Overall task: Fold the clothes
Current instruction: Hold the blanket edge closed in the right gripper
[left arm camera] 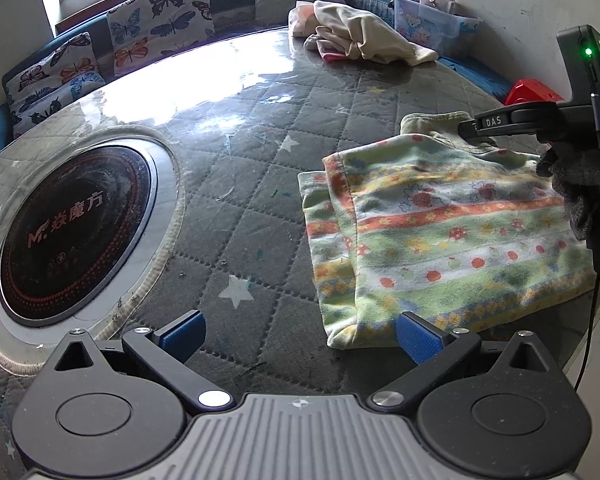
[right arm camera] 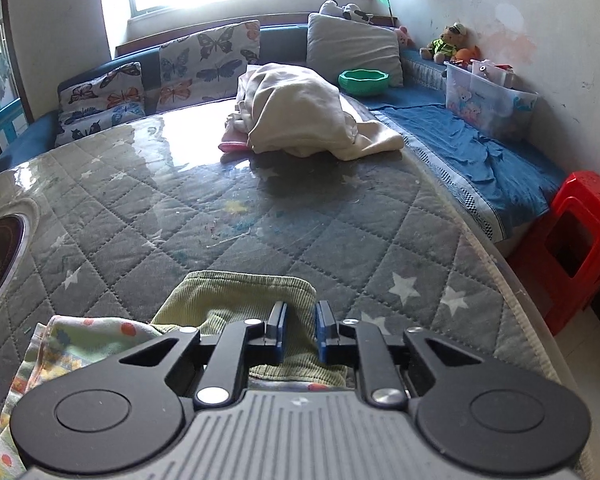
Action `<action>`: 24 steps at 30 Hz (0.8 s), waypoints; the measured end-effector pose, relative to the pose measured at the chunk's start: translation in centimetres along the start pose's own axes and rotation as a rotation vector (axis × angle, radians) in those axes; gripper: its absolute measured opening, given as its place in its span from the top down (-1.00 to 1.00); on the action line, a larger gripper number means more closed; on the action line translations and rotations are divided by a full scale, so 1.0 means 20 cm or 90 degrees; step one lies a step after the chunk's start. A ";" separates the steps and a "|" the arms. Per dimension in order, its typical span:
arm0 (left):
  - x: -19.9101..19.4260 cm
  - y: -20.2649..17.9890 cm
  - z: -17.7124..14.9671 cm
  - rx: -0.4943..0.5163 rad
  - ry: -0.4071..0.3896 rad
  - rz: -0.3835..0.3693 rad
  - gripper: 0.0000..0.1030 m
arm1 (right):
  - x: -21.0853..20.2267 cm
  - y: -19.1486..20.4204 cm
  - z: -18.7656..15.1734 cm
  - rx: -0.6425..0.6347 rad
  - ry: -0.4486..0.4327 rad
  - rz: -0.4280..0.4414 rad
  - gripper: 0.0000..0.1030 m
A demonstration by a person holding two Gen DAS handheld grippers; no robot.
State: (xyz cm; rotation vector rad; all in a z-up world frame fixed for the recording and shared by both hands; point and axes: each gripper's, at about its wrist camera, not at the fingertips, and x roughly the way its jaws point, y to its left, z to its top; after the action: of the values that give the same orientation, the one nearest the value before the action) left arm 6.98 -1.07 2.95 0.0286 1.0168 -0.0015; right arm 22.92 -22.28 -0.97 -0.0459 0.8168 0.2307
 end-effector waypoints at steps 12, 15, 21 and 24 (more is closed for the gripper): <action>0.02 0.01 0.00 -0.006 0.007 -0.002 -1.00 | 0.06 0.02 -0.02 0.000 -0.009 0.003 -0.02; 0.02 0.01 0.00 -0.008 0.008 -0.003 -1.00 | 0.04 0.05 -0.02 -0.019 -0.015 0.007 0.64; 0.01 0.01 -0.01 -0.011 0.007 0.000 -1.00 | -0.05 0.08 -0.03 -0.040 -0.048 0.010 0.88; 0.00 0.02 -0.02 -0.015 0.008 0.001 -1.00 | -0.14 0.10 -0.03 -0.040 -0.073 0.021 0.89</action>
State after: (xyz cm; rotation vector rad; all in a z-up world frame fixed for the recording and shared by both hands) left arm 6.77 -0.70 2.71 0.0075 1.0299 0.0119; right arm 20.29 -20.98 0.76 -0.0769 0.6965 0.2875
